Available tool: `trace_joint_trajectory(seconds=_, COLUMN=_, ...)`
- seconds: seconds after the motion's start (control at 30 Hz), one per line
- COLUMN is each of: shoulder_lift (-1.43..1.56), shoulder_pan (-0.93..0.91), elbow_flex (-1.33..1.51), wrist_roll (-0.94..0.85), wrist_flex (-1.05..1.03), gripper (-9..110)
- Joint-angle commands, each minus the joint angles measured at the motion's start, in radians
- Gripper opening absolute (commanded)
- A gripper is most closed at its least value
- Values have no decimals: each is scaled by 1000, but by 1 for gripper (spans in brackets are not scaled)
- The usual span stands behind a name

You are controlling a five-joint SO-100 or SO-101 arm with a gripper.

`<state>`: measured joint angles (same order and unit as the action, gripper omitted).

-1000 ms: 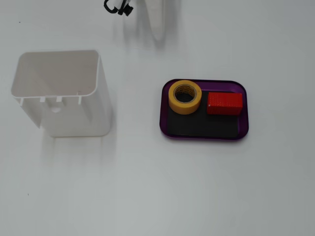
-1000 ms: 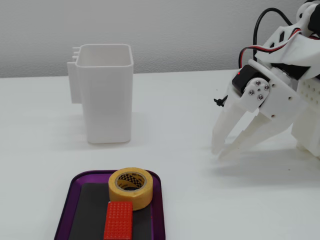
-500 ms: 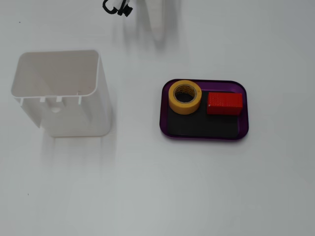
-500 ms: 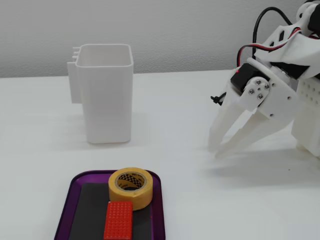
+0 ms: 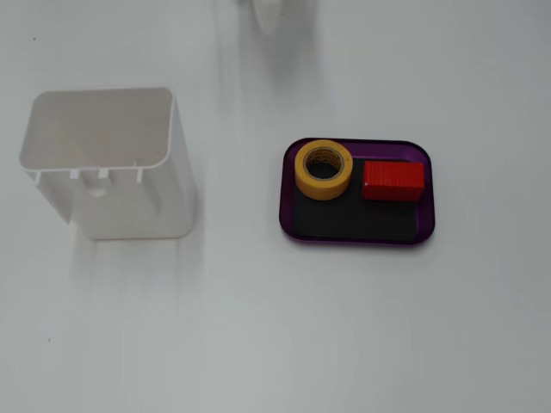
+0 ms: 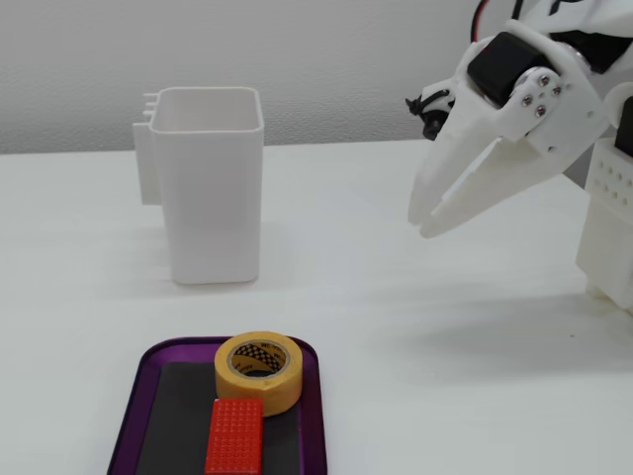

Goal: Remove the yellow tape from the box.

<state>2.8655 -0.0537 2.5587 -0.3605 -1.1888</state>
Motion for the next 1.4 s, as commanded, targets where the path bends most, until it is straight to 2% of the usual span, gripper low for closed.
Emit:
trace_joint_trajectory(seconds=0.0, shoulder_lift=-225, shoulder_pan=11, elbow_flex=-192, wrist_roll=-12, wrist_flex=-44, gripper=9)
trace_joint_trajectory(seconds=0.2, shoulder_lift=-523, shoulder_pan=25, elbow_flex=-422, wrist_roll=-9, wrist_flex=-43, gripper=11)
trace_joint_trajectory(seconds=0.47, shoulder_lift=-788, shoulder_pan=176, elbow_flex=-630, wrist_roll=14, wrist_flex=-37, gripper=11)
trace_joint_trajectory(seconds=0.73, shoulder_lift=-1032, shoulder_pan=184, elbow_flex=-790, wrist_roll=34, wrist_flex=-21, gripper=11)
trace_joint_trajectory(seconds=1.37, shoulder_lift=-1302, shoulder_pan=179, elbow_flex=-917, wrist_roll=32, wrist_flex=107, gripper=11)
